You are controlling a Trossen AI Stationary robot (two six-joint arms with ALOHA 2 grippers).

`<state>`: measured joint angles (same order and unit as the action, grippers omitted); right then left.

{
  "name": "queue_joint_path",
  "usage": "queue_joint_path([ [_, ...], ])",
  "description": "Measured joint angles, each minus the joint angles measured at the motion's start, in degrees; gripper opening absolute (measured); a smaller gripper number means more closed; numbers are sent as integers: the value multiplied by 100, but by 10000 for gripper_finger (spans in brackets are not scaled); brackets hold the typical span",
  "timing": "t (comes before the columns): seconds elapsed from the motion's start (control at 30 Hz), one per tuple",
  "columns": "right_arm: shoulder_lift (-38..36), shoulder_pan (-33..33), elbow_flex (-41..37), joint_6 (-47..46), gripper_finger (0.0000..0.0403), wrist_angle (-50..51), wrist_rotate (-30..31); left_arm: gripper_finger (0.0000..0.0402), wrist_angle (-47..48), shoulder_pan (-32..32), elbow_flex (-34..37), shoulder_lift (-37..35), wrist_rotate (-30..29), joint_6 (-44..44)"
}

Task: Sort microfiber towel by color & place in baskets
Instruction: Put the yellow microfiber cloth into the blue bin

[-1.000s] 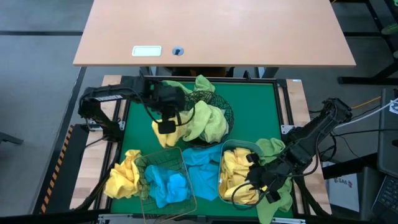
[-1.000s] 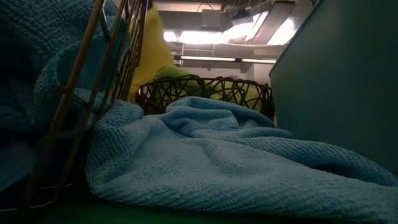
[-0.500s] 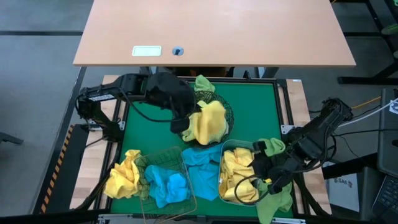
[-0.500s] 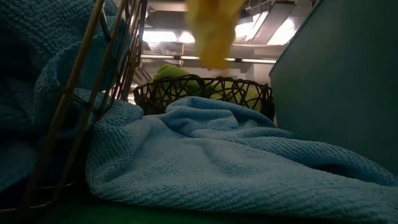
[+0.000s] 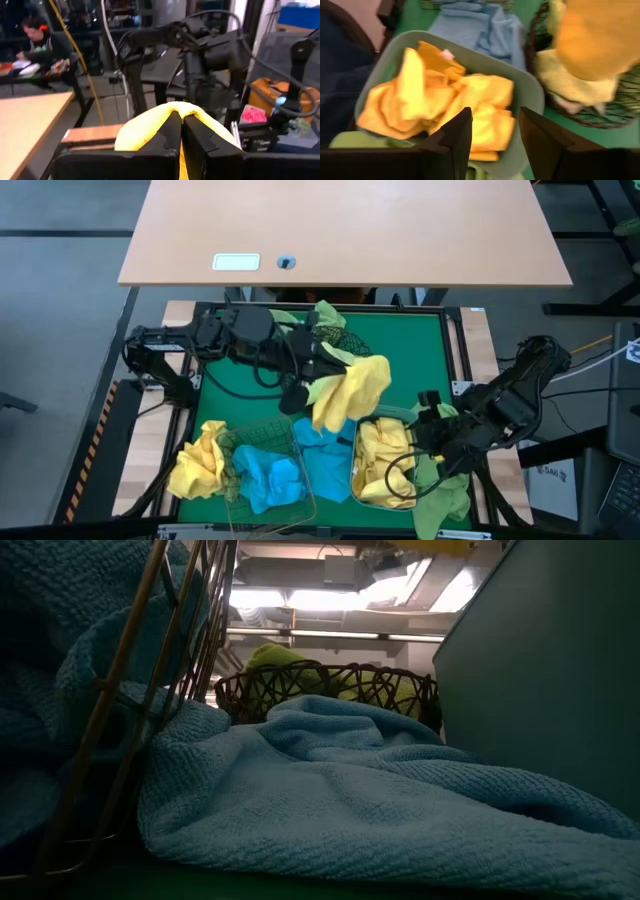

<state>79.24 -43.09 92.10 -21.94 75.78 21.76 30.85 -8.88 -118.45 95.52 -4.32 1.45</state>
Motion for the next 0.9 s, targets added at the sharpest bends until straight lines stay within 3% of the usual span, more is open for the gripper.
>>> queue_joint_path([
  [0.33,0,0,749,1,161,811,503,0,-837,-253,2,786,248,90],
  [0.6,-26,0,1348,0,161,1289,865,0,-944,-327,7,1508,262,362],
  [0.9,-155,0,1451,-4,161,1290,870,0,-920,-327,9,2519,254,331],
])
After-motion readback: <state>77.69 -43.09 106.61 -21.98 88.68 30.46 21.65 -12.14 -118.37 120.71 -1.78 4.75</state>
